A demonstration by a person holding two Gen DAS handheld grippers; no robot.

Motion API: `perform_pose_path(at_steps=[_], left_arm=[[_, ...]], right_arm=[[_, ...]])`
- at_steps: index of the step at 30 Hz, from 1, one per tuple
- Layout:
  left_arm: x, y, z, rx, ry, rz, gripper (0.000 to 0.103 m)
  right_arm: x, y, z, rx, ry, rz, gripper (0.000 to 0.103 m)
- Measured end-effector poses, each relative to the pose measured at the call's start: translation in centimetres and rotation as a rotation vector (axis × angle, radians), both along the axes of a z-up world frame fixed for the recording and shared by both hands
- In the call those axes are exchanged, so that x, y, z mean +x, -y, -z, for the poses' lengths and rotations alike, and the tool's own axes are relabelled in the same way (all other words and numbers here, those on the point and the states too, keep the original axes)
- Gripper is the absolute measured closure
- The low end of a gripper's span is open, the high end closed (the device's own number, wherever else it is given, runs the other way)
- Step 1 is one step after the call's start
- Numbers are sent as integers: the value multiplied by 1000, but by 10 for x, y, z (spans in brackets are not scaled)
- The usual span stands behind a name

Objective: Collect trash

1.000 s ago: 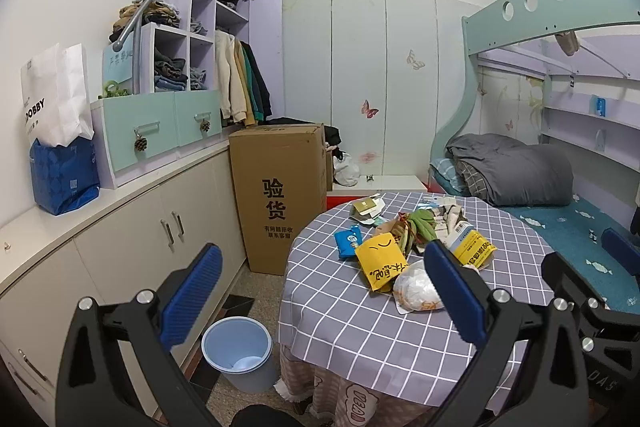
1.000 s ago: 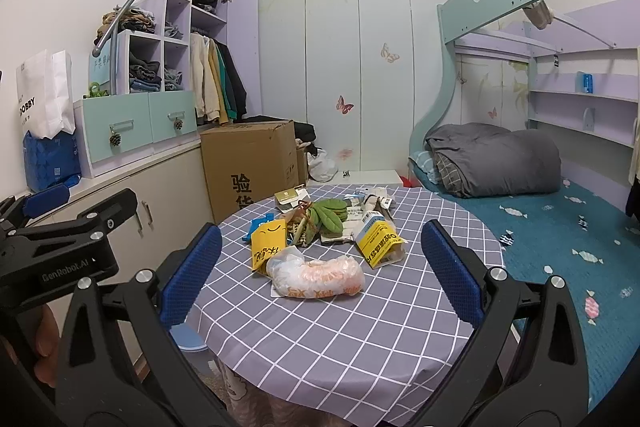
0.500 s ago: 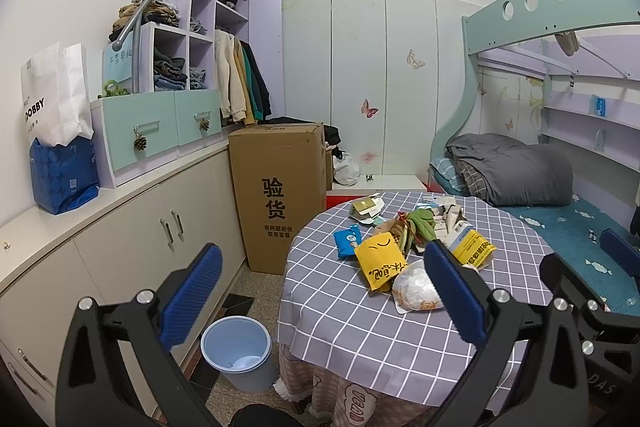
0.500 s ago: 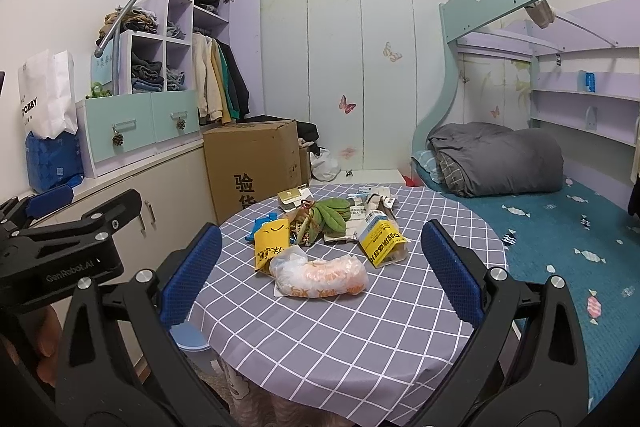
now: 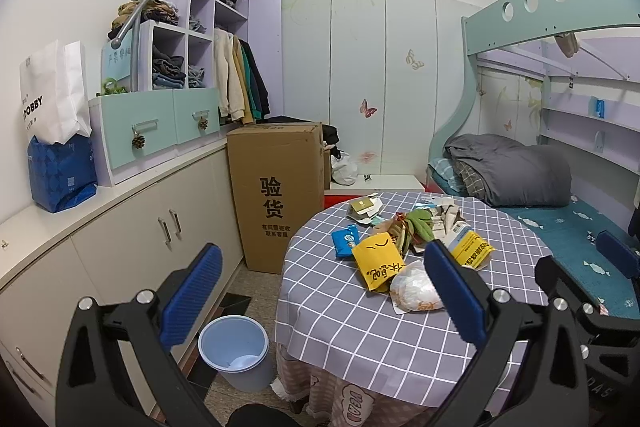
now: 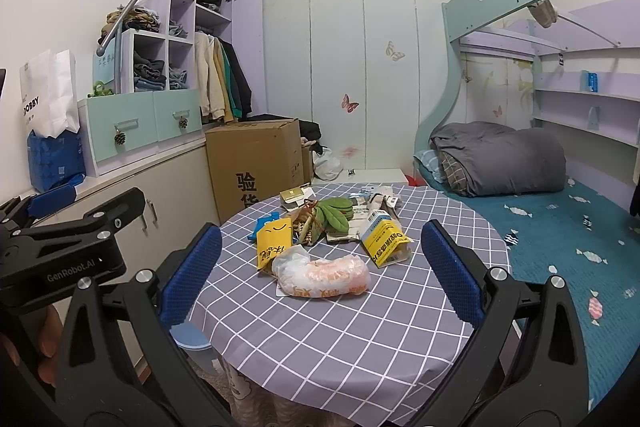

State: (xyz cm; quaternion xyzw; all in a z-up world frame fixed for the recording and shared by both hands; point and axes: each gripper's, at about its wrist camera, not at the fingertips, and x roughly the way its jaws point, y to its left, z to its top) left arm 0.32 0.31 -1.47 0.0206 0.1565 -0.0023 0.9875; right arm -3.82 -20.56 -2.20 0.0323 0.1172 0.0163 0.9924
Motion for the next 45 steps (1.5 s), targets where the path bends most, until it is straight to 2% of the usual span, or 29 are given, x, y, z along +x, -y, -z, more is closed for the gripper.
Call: perform_pose_path(at_steps=[33, 45], left_arm=[[4, 7, 3, -3, -9, 2, 4], [8, 2, 8, -2, -34, -2, 4]], right_arm=[[1, -2, 0, 7, -11, -4, 5], [4, 4, 7, 44, -44, -29, 5]])
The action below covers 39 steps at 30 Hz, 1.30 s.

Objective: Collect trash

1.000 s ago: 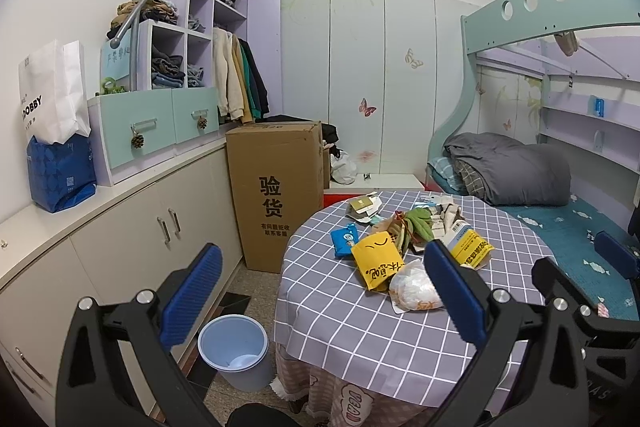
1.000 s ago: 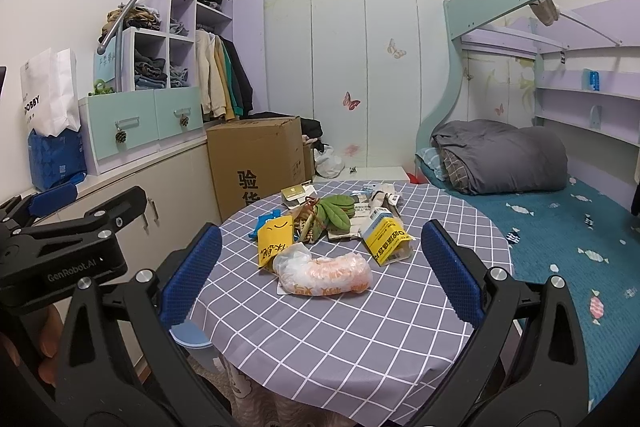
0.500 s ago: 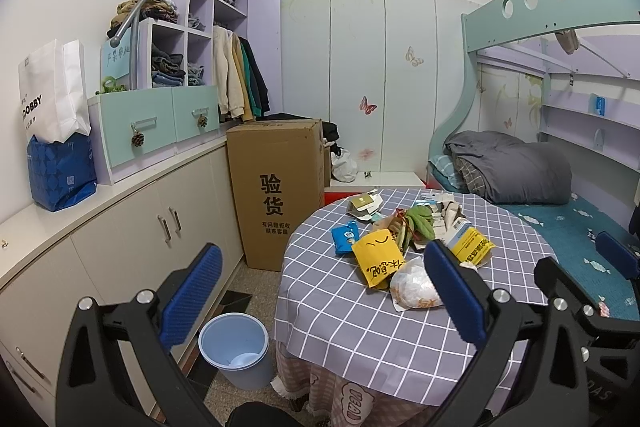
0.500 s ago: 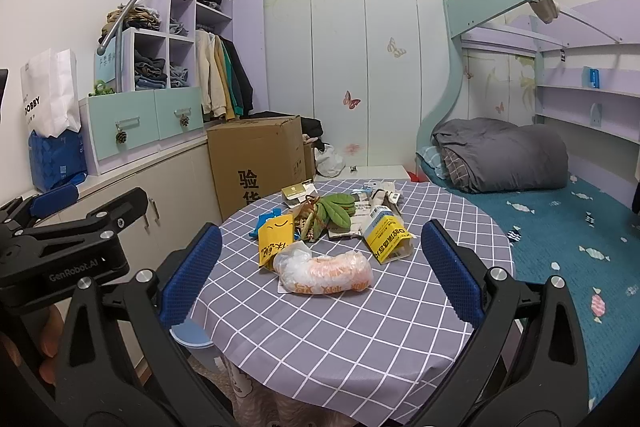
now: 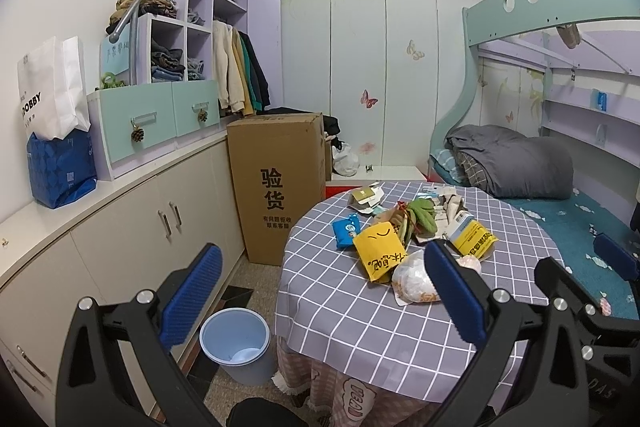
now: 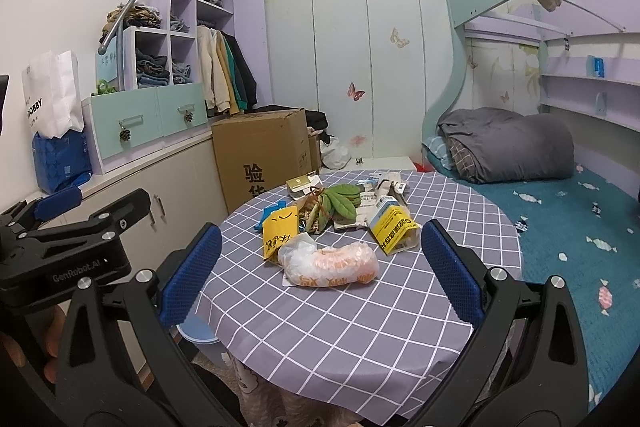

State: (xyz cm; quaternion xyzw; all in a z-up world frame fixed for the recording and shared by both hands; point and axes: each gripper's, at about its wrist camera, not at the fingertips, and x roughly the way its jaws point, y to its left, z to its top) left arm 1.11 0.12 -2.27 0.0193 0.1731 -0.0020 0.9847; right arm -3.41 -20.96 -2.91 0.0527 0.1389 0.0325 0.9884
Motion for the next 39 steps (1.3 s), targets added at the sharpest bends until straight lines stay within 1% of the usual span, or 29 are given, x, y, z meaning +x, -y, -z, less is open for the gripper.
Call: perform_pose_path(at_steps=[2, 6, 8, 10, 13, 14, 16, 19, 22, 24, 25, 26, 29, 31, 33, 34, 39], left_arm=[[3, 0, 2, 4, -12, -2, 4], [12, 2, 8, 20, -47, -14, 4], [19, 3, 15, 20, -76, -13, 4], [27, 4, 21, 6, -105, -1, 4], [41, 9, 36, -24, -134, 25, 4], [47, 11, 42, -23, -157, 29, 4], [60, 16, 57, -14, -217, 38, 4], [74, 27, 73, 14, -265, 50, 4], [90, 45, 88, 42, -319, 110, 4], [101, 58, 98, 38, -360, 168, 4], [106, 63, 101, 43, -372, 180, 4], [110, 70, 104, 64, -381, 192, 4], [123, 98, 111, 166, -369, 243, 4], [128, 112, 114, 206, -365, 272, 4], [135, 125, 116, 247, -356, 275, 4], [139, 134, 118, 283, -348, 291, 4], [149, 164, 126, 395, -342, 373, 4]], right_arm=[[3, 3, 1, 14, -7, -9, 5], [13, 13, 6, 83, -34, -42, 5], [19, 16, 11, 91, -54, -39, 5], [30, 18, 19, 88, -96, -38, 5], [44, 24, 35, 89, -155, -36, 5], [47, 25, 39, 90, -168, -33, 5], [54, 31, 49, 96, -196, -13, 5], [64, 45, 63, 116, -235, 23, 5], [75, 58, 76, 137, -276, 56, 5], [81, 70, 85, 162, -310, 91, 5], [85, 76, 90, 182, -329, 104, 5], [88, 79, 92, 194, -339, 109, 5], [95, 96, 99, 206, -348, 142, 5], [100, 105, 101, 210, -346, 151, 5], [106, 111, 102, 215, -348, 155, 5], [108, 113, 102, 218, -348, 152, 5], [118, 124, 104, 225, -353, 138, 5]])
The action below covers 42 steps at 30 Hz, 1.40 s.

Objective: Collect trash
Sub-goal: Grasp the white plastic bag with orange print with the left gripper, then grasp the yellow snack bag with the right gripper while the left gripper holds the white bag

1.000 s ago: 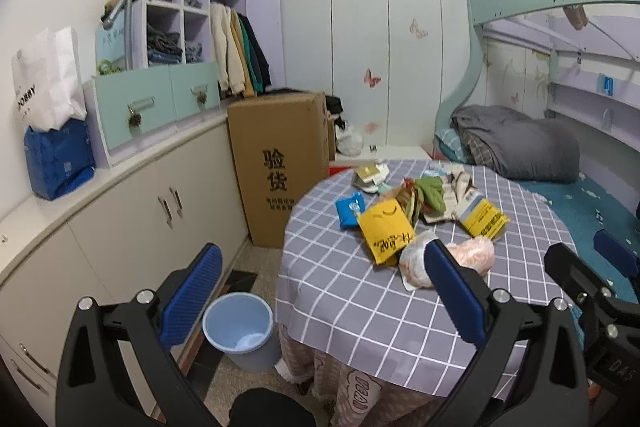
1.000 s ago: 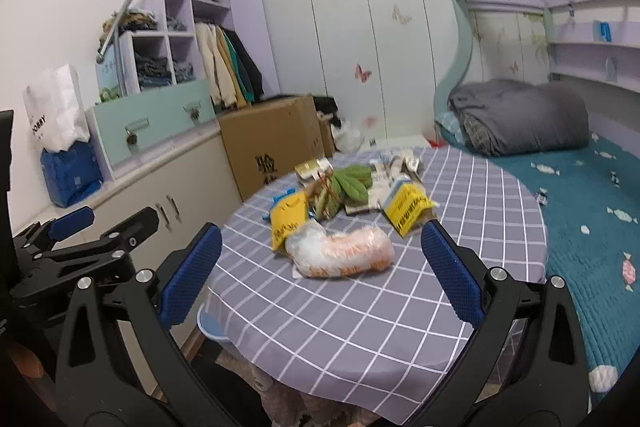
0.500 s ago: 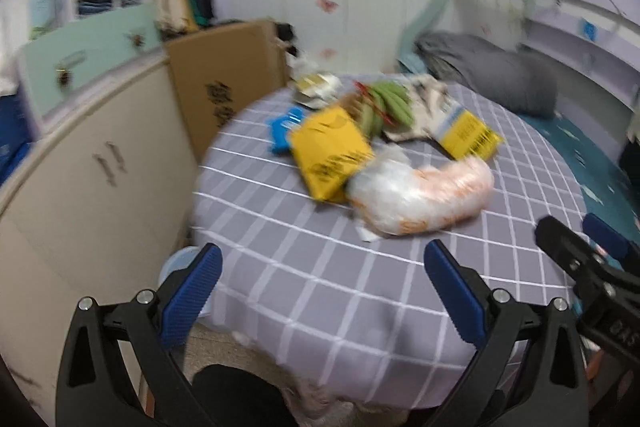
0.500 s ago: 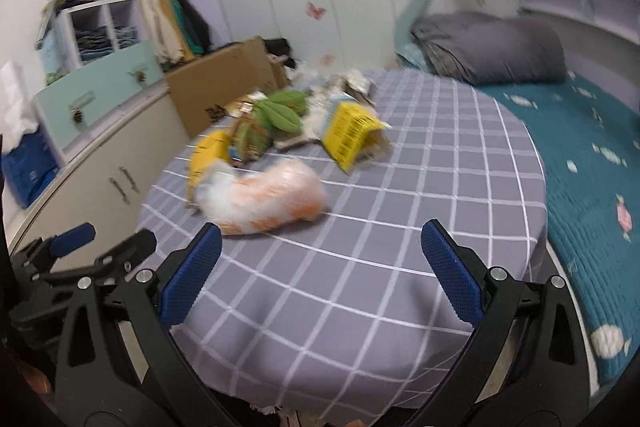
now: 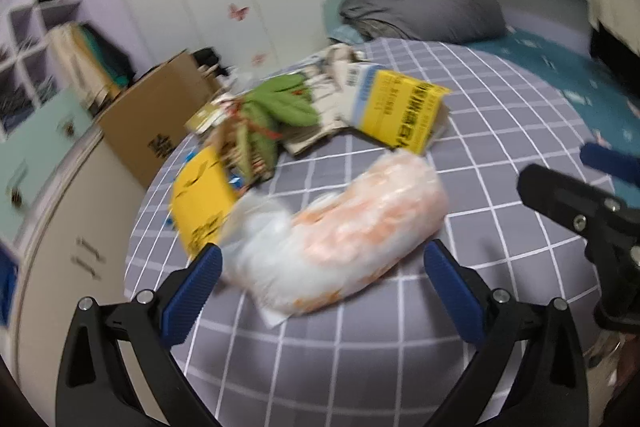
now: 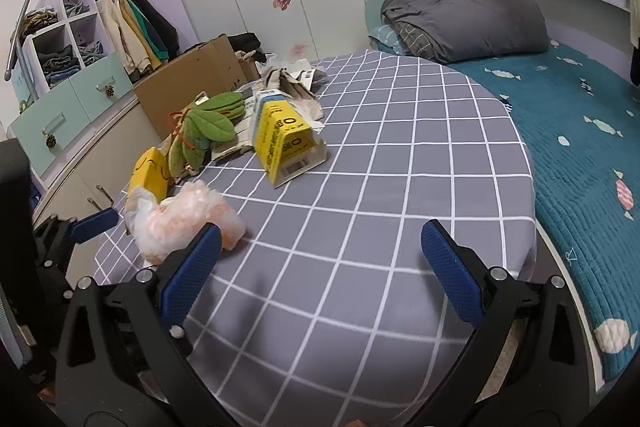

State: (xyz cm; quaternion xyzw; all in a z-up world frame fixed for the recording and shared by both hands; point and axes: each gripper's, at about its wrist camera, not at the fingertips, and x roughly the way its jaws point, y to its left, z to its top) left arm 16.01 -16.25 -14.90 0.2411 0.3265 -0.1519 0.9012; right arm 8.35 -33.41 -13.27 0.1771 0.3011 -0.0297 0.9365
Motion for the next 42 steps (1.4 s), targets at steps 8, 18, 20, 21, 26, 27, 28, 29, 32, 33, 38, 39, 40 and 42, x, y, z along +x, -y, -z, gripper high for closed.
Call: perform_pose_path(at_steps=[8, 18, 20, 21, 26, 27, 28, 29, 32, 33, 38, 39, 40, 42], left_arm=[[11, 27, 4, 34, -12, 37, 50], [-14, 1, -48, -201, 116, 1, 62], [-17, -20, -60, -265, 133, -55, 62], [-18, -29, -64, -286, 138, -75, 62], [-22, -94, -85, -418, 175, -237, 62], [-20, -109, -87, -447, 172, -271, 62], [-22, -117, -87, -453, 176, -298, 62], [-20, -128, -86, -447, 180, -333, 62], [-12, -156, -79, -434, 165, -422, 62], [-8, -166, -75, -444, 149, -442, 62], [4, -208, -63, -465, 112, -520, 62], [5, -215, -61, -466, 110, -527, 62], [8, -221, -59, -469, 104, -535, 62], [12, -230, -54, -476, 95, -544, 62]], right_arm=[[11, 9, 5, 20, -18, -17, 5], [6, 11, -16, 139, 59, -60, 5], [10, 4, -24, 141, 67, -74, 5], [12, -2, -27, 131, 69, -79, 5], [35, -44, -41, 106, 64, -167, 5], [42, -55, -41, 87, 52, -184, 5], [50, -66, -41, 68, 34, -205, 5], [60, -81, -40, 57, 21, -238, 5], [82, -111, -37, 18, -16, -286, 5], [91, -121, -35, 8, -24, -302, 5], [133, -155, -23, -22, -95, -347, 6], [140, -160, -20, -31, -113, -350, 6], [146, -163, -19, -39, -128, -353, 6], [154, -169, -16, -51, -143, -357, 7]])
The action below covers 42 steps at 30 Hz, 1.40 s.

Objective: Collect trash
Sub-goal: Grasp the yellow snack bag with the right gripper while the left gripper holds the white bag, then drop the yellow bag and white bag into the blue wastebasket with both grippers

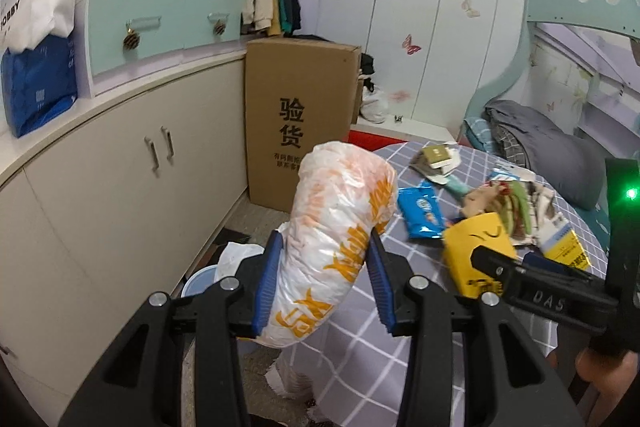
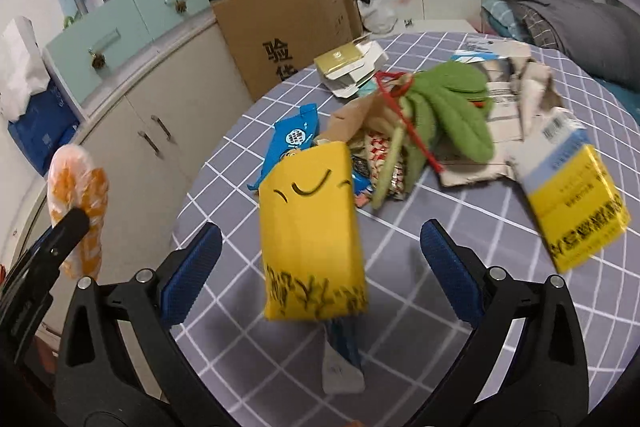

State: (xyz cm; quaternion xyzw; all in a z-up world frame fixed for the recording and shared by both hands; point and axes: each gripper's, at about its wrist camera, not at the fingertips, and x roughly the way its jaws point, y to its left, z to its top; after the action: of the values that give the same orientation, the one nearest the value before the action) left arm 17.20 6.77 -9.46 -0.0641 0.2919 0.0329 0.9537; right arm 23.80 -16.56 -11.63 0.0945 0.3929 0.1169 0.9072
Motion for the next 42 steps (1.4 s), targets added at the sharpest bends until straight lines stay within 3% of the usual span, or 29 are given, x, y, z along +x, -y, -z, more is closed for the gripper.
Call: perform_pose_path(at_steps=[6, 7, 9, 10, 13, 25, 33, 42], left_arm=[[10, -13, 12, -42, -28, 9, 62], [11, -12, 13, -46, -30, 13, 62], [13, -11, 15, -51, -36, 23, 62], [14, -10, 16, -52, -36, 28, 62], [14, -6, 16, -53, -34, 40, 62], [17, -8, 7, -106, -11, 56, 62], [9, -58, 5, -131, 14, -33, 62], [11, -168, 41, -137, -78, -256, 62]], right_arm=[[18, -18, 10, -96, -55, -53, 10], [19, -19, 11, -106, -64, -60, 20], [23, -18, 15, -98, -80, -77, 56], [23, -18, 16, -93, -83, -76, 60], [17, -9, 10, -61, -38, -74, 61], [-20, 2, -53, -47, 285, 33, 62], [-21, -71, -55, 21, 251, -135, 62], [-3, -206, -9, 39, 153, -344, 61]])
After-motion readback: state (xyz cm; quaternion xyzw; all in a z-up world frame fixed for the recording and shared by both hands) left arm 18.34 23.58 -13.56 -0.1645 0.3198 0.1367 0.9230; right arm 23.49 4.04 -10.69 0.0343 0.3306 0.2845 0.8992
